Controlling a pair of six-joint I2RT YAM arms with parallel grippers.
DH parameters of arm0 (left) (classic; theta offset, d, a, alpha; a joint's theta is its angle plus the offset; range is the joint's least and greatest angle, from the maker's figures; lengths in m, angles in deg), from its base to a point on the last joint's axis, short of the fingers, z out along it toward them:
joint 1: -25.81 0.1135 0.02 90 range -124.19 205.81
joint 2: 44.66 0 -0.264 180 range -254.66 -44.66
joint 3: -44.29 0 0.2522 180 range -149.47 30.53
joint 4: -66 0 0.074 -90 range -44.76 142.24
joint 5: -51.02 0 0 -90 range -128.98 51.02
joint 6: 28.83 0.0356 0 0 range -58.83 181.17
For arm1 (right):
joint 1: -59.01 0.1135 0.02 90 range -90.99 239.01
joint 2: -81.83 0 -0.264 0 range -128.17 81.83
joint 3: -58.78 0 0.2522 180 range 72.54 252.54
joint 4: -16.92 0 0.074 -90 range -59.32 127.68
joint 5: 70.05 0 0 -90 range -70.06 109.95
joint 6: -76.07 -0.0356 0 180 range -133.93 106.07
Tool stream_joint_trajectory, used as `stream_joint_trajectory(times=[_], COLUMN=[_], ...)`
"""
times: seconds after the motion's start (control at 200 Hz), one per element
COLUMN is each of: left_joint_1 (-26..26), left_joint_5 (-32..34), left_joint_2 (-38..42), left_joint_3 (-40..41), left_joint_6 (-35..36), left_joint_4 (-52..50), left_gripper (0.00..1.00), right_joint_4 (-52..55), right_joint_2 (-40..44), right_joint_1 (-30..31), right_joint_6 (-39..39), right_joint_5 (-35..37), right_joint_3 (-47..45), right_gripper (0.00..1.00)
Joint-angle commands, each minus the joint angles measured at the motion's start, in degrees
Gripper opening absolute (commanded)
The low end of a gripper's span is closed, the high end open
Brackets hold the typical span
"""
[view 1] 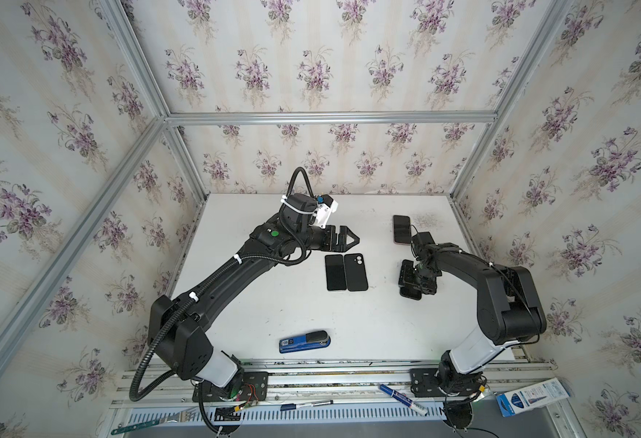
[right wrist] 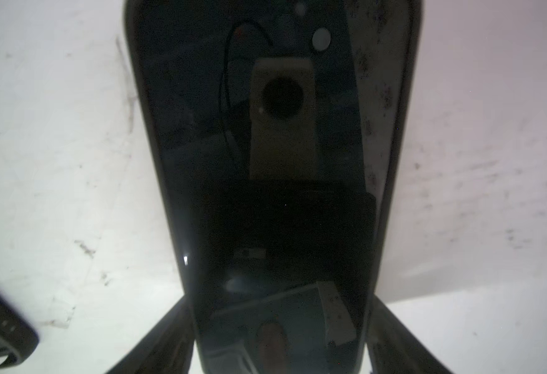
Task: Take the phone out of the phone case
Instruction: Pick up the phone from the middle-right of the table, then pass the phone.
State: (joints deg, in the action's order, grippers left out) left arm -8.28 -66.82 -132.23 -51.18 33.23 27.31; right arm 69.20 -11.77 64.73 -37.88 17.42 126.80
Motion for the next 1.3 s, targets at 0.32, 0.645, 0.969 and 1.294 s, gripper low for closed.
stream_joint_trajectory(times=[0.32,0.645,0.969,1.294], left_joint_1=[0.2,0.1,1.7,2.4], left_joint_5=[-2.2,-5.5,-6.6,-1.7], left_joint_2=[-1.4,-5.3,-9.9,-13.0], left_joint_3=[-2.6,-7.8,-10.6,-11.9], left_joint_6=[-1.0,-4.2,-11.6,-12.4], left_joint_4=[1.3,3.1,4.2,0.4], left_gripper=[1.0,1.0,0.99,0.93], right_joint_4=[-10.5,-18.6,-22.7,-24.5], right_joint_2=[12.8,20.3,22.6,22.5], right_joint_1=[0.8,7.8,15.8,22.0], right_joint_6=[-2.0,-3.9,-5.6,-7.1], right_joint_5=[-8.7,-15.1,-13.7,-13.9], right_joint_3=[-5.1,-3.6,-1.1,1.0], right_gripper=[0.31,0.16,0.08,0.01])
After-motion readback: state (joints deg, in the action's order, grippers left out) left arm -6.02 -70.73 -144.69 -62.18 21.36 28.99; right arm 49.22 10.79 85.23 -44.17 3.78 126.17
